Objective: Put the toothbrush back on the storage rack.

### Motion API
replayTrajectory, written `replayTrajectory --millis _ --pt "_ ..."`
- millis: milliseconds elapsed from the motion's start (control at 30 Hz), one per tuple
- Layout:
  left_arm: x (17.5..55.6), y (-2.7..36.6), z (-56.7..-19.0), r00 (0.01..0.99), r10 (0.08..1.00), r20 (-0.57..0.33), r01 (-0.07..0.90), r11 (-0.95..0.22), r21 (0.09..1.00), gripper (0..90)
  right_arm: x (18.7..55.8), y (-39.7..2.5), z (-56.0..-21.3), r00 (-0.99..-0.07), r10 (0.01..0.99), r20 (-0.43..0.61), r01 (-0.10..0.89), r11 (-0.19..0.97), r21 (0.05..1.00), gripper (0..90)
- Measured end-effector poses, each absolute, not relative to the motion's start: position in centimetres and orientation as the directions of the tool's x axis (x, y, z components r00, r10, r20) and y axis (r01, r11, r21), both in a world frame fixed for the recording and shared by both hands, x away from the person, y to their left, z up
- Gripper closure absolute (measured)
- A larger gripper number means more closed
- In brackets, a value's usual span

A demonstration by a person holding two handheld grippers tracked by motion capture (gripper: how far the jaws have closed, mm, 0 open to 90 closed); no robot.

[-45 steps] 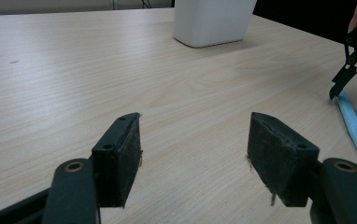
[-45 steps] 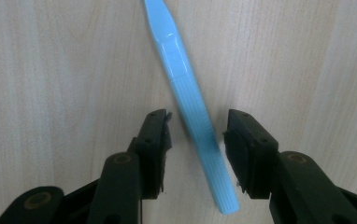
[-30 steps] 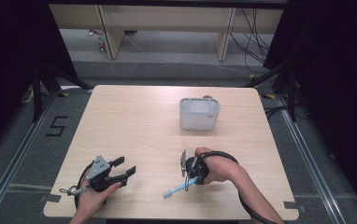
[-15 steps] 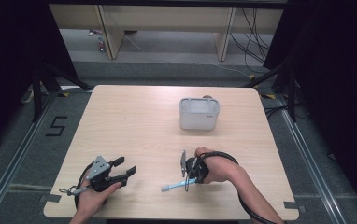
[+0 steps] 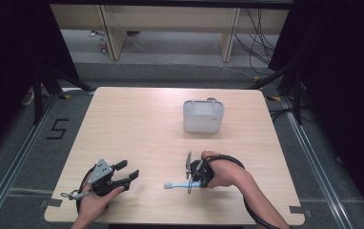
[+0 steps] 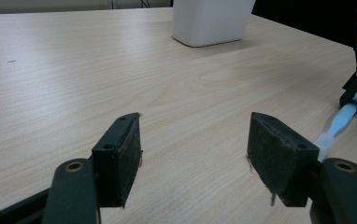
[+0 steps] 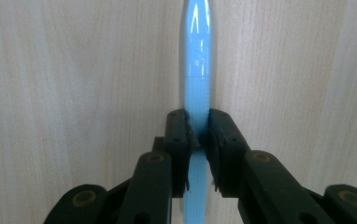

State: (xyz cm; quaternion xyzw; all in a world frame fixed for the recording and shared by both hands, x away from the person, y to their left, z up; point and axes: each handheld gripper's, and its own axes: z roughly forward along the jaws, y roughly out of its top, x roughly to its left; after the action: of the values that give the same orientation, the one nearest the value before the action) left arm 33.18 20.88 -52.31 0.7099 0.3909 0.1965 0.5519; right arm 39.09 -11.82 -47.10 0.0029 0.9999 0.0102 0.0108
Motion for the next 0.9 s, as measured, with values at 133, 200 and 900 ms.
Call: replayTrajectory --millis 133,200,900 --pt "33.2 20.9 -52.3 0.618 0.771 -0.152 0.337 -0.086 0.937 34.4 39.2 -12.2 -46.5 -0.999 0.033 -0.025 0.032 0.999 0.038 78.8" --pt "33.1 21.0 -52.2 0.610 0.778 -0.151 0.347 -0.091 0.934 34.4 39.2 -12.4 -46.2 -0.999 0.048 -0.024 0.047 0.997 0.055 78.8" --pt "33.1 20.8 -52.2 0.610 0.779 -0.148 0.347 -0.094 0.933 34.6 39.1 -15.3 -44.1 -0.965 0.262 -0.015 0.254 0.948 0.193 78.8"
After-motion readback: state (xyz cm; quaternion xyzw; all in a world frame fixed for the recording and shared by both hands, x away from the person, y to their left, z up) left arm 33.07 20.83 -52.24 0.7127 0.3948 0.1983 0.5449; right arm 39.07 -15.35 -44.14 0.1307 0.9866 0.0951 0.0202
